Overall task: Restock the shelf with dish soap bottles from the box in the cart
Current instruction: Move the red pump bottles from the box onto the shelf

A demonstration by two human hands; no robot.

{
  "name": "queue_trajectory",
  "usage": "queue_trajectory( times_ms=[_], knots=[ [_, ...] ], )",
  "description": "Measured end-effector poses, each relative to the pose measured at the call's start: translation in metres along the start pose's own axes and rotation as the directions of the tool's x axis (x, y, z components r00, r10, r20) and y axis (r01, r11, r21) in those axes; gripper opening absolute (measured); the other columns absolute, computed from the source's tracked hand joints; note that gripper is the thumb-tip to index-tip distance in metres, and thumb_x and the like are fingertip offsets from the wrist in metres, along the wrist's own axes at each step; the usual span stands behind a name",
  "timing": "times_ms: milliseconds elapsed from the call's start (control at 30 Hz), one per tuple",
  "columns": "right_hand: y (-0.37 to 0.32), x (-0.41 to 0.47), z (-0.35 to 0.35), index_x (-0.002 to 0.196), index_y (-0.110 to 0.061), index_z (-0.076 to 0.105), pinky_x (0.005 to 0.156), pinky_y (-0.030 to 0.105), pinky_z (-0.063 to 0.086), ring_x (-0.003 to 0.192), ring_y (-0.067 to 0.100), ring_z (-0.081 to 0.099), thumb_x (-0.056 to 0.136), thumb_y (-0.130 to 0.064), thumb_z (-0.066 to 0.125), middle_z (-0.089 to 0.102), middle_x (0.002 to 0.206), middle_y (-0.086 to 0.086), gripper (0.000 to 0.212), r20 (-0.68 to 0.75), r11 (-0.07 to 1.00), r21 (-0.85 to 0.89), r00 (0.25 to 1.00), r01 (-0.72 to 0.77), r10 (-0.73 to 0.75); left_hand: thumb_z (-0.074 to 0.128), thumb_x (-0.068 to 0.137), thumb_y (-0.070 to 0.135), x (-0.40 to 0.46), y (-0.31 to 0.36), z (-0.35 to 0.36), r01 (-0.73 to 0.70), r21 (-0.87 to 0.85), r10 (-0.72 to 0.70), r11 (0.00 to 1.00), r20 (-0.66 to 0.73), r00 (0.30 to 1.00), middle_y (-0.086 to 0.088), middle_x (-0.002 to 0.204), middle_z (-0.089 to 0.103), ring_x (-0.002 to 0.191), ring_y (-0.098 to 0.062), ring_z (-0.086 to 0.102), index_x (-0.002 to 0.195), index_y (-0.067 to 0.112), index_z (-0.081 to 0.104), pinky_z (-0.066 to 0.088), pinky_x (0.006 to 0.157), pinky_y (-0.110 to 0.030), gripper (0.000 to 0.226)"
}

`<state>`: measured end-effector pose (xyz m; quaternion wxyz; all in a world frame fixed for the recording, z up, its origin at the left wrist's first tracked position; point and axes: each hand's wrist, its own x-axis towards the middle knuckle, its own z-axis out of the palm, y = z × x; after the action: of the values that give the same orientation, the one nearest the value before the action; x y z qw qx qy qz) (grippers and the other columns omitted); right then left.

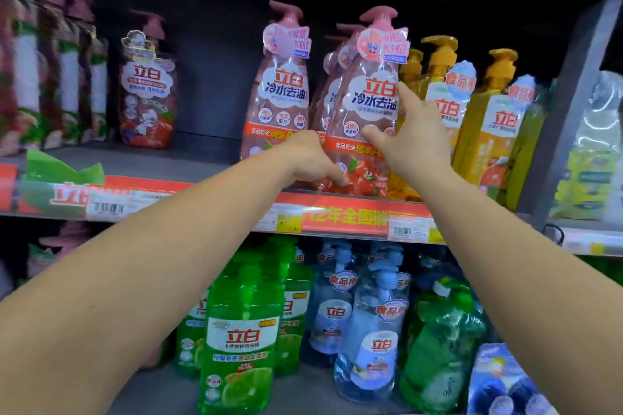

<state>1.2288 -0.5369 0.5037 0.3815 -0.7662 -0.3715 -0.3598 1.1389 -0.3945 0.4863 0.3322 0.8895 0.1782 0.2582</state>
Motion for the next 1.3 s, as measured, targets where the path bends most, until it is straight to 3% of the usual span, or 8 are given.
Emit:
queue_trajectory(
  times_ms=[233,400,500,700,867,1000,1100,1300],
  knots=[
    [0.004,-0.003,-0.002,0.152,-0.031,0.022,0.097,0.033,0.042,0.118,0.022,0.052,0.079,-0.042,0.076,0.042,0.135,0.006,0.091,0.047,0.999,0.044,0.999,0.014,-0.016,0.094,0.051,0.037,0.001,-0.002,0.002,0.049,-0.014,-0.048,0.999,0.013,0.999,0.0,0.1,0.072,0.092,-0.025,0.068,0.104,0.016,0.065,0.055,0.089,-0.043,0.063],
    [0.004,-0.004,0.006,0.152,-0.031,0.023,0.095,0.029,0.042,0.113,0.02,0.052,0.08,-0.041,0.075,0.042,0.131,0.005,0.089,0.009,0.995,0.091,1.0,0.028,-0.029,0.091,0.036,0.05,-0.001,-0.001,-0.001,0.097,-0.008,-0.097,0.995,0.013,0.995,-0.003,0.117,0.067,0.102,-0.028,0.065,0.126,0.014,0.057,0.053,0.092,-0.045,0.103],
    [0.004,-0.006,0.009,0.152,-0.03,0.025,0.094,0.028,0.041,0.111,0.018,0.051,0.081,-0.039,0.075,0.043,0.128,0.005,0.087,-0.008,0.992,0.123,1.0,0.023,-0.022,0.091,0.058,0.04,-0.011,0.001,-0.003,0.085,0.02,-0.085,0.996,-0.013,0.996,-0.003,0.119,0.067,0.105,-0.025,0.063,0.128,0.012,0.057,0.051,0.095,-0.043,0.082],
    [-0.027,-0.031,0.014,0.144,-0.022,0.04,0.091,0.014,0.03,0.11,0.015,0.047,0.084,-0.029,0.073,0.039,0.136,0.008,0.069,-0.069,0.983,0.184,0.998,0.025,-0.013,0.084,0.073,0.034,-0.048,-0.017,-0.034,-0.029,0.019,0.032,0.999,-0.203,0.979,0.002,0.106,0.066,0.101,-0.018,0.064,0.124,0.015,0.059,0.051,0.095,-0.034,0.06],
    [-0.126,-0.057,0.054,0.134,-0.016,0.052,0.101,0.032,0.033,0.122,0.028,0.048,0.087,-0.027,0.066,0.052,0.13,0.01,0.05,-0.017,0.954,0.211,0.977,0.213,-0.214,0.075,0.08,0.038,-0.112,-0.067,-0.1,-0.034,0.274,0.151,0.961,-0.417,0.896,-0.003,0.114,0.067,0.106,-0.022,0.062,0.116,0.014,0.064,0.049,0.095,-0.037,0.044],
    [-0.243,-0.103,0.097,0.135,-0.016,0.052,0.103,0.04,0.035,0.124,0.032,0.044,0.09,-0.03,0.061,0.052,0.134,0.009,0.048,0.15,0.907,0.218,0.906,0.36,-0.395,0.063,0.085,0.044,-0.203,-0.134,-0.178,0.234,0.528,0.052,0.816,-0.47,0.881,-0.013,0.122,0.064,0.117,-0.033,0.056,0.122,0.013,0.062,0.046,0.097,-0.039,0.048],
    [-0.349,-0.16,0.123,0.129,-0.01,0.057,0.102,0.042,0.038,0.122,0.035,0.046,0.09,-0.029,0.06,0.054,0.13,0.014,0.044,0.233,0.836,0.315,0.818,0.449,-0.526,0.057,0.086,0.054,-0.291,-0.195,-0.238,0.48,0.618,-0.11,0.622,-0.539,0.835,-0.016,0.124,0.061,0.117,-0.036,0.054,0.119,0.013,0.06,0.044,0.094,-0.041,0.053],
    [-0.557,-0.296,0.156,0.122,-0.012,0.059,0.096,0.043,0.047,0.121,0.034,0.051,0.09,-0.036,0.057,0.056,0.126,0.013,0.041,0.422,0.683,0.585,0.555,0.437,-0.717,0.049,0.086,0.064,-0.479,-0.286,-0.339,0.804,0.517,-0.364,0.292,-0.717,0.594,-0.015,0.132,0.054,0.125,-0.036,0.048,0.127,0.011,0.054,0.038,0.102,-0.044,0.067]
  ],
)
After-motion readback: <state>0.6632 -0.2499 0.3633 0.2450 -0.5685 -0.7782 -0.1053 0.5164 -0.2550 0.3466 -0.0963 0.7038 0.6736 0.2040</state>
